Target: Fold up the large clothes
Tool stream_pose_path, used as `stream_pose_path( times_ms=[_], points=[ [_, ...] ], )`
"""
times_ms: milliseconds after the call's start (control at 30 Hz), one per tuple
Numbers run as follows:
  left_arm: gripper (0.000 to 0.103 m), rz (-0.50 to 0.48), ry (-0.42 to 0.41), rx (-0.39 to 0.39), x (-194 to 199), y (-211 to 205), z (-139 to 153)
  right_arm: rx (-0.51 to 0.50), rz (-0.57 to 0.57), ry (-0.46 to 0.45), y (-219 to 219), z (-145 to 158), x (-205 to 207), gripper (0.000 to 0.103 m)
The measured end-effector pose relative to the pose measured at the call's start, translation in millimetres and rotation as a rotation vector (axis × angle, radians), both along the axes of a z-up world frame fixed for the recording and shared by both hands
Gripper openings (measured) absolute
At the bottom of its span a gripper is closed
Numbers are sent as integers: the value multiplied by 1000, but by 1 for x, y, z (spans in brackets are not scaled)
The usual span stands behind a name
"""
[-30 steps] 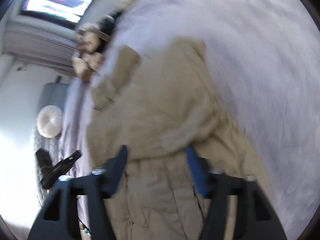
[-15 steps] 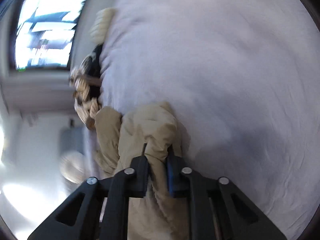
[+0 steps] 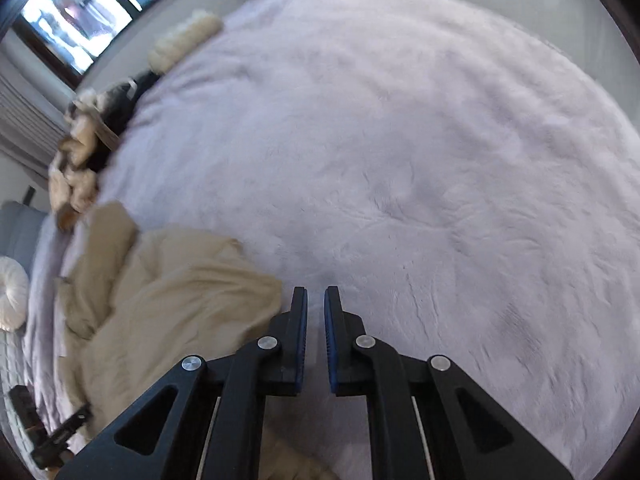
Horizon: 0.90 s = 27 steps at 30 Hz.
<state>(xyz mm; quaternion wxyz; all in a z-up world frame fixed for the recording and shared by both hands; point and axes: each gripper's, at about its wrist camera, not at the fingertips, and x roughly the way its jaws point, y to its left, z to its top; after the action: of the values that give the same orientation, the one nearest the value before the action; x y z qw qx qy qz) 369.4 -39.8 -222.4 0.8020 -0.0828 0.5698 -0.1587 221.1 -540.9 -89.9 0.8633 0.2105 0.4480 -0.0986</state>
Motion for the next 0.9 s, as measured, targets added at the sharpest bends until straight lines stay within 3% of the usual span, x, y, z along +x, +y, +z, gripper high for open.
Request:
stream_pose_path(
  times_ms=[100, 233, 333, 433, 600, 900],
  points=[
    [19, 5, -2, 0, -1, 1, 0, -23, 112, -49, 30, 20, -20, 9],
    [19, 0, -14, 3, -3, 1, 1, -51, 222, 38, 66, 1, -25, 9],
    [19, -15, -27, -2, -4, 0, -1, -93, 207, 138, 66, -40, -26, 5],
    [19, -28, -41, 3, -5, -2, -2, -76, 182, 131, 54, -52, -27, 4],
    [19, 2, -33, -2, -7, 4, 8, -38, 134, 145, 47, -35, -33, 5],
    [19, -18, -43, 118, -33, 21, 36, 3, 72, 176, 55, -6, -59, 10]
  ],
)
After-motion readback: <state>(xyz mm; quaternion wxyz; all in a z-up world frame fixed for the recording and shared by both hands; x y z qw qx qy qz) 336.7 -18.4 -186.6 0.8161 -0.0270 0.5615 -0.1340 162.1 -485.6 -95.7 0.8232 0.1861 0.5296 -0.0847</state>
